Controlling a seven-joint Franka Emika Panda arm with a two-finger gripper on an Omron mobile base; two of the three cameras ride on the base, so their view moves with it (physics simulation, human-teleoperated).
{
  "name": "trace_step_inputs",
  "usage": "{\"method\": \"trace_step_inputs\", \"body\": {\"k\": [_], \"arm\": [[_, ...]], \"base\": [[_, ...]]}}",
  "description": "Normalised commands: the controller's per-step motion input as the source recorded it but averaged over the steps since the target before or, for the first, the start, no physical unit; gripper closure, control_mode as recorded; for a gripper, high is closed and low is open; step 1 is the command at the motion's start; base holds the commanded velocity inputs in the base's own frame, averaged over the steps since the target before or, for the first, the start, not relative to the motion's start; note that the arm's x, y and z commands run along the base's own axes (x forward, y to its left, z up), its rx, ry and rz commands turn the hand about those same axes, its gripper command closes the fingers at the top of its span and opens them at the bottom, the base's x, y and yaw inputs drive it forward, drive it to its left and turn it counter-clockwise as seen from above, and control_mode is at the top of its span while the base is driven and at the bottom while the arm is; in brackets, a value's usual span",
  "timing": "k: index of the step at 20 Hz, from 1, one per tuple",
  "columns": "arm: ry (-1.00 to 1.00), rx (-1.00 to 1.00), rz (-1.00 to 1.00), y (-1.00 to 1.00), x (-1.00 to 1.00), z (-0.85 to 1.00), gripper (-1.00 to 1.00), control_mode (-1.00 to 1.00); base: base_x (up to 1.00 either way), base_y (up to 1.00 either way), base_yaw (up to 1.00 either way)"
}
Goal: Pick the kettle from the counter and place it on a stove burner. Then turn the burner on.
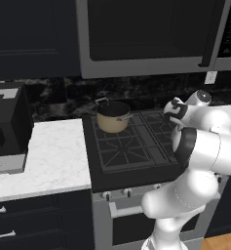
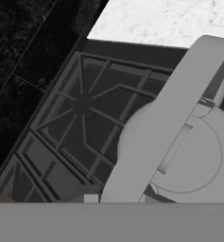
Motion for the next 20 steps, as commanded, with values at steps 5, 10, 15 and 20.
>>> {"method": "trace_step_inputs", "body": {"k": [5, 10, 15, 20], "arm": [[0.03, -0.06, 0.00, 0.00, 0.00, -0.03, -1.00, -1.00], [0.00, 0.00, 0.00, 0.00, 0.00, 0.00, -1.00, -1.00], [0.00, 0.00, 0.00, -0.03, -0.17, 0.26, -1.00, -1.00], [0.00, 0.00, 0.00, -0.33, -0.81, 0.71, -1.00, -1.00]], "base": [[0.00, 0.00, 0.00], [0.00, 0.00, 0.00], [0.00, 0.00, 0.00], [0.00, 0.00, 0.00]]}}
